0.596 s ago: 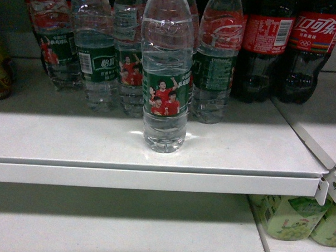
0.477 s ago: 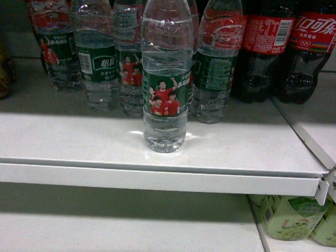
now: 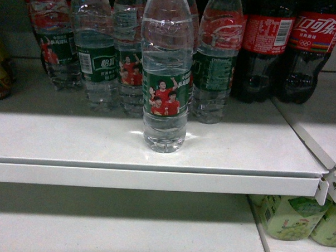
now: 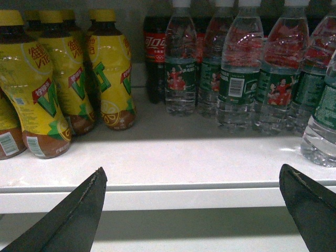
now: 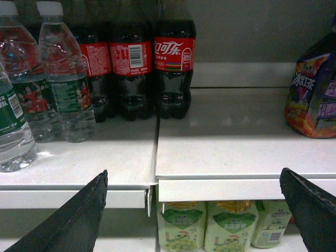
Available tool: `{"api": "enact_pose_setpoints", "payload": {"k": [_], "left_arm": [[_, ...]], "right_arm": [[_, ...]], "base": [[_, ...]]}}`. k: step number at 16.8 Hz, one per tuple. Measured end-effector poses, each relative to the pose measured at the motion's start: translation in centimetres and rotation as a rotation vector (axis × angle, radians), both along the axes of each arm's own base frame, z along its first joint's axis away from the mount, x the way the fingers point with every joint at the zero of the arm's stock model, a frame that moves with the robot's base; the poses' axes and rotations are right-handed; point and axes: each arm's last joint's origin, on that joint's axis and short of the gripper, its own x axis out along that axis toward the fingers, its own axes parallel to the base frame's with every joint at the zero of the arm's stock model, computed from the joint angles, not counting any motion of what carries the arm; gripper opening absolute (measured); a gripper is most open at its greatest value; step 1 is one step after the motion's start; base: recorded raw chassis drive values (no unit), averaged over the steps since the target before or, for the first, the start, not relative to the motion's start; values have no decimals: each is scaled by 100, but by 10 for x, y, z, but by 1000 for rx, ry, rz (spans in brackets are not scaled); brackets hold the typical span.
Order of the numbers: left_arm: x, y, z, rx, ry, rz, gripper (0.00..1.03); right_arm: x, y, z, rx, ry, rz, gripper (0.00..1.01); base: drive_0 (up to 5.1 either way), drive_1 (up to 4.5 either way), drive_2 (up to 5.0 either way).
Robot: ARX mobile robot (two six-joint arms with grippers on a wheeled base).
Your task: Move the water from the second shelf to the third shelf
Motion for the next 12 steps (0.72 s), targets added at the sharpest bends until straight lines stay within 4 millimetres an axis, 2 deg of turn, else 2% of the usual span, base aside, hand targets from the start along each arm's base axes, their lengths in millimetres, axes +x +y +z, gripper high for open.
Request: {"api": "enact_pose_setpoints", "payload": {"k": [7, 8, 10, 12], "left_arm": [[0, 0, 0, 0, 0, 0, 98], [0, 0, 0, 0, 0, 0, 98], [0, 0, 0, 0, 0, 0, 98], [0, 0, 0, 0, 0, 0, 98]], "right_arm": [[0, 0, 0, 0, 0, 0, 98], [6, -3, 15, 108, -110, 18, 98], [48, 1, 62, 119, -146, 213, 98], [57, 11, 55, 105, -91, 296, 98]], "base": [[0, 0, 0], [0, 0, 0], [0, 0, 0], [0, 0, 0]]}}
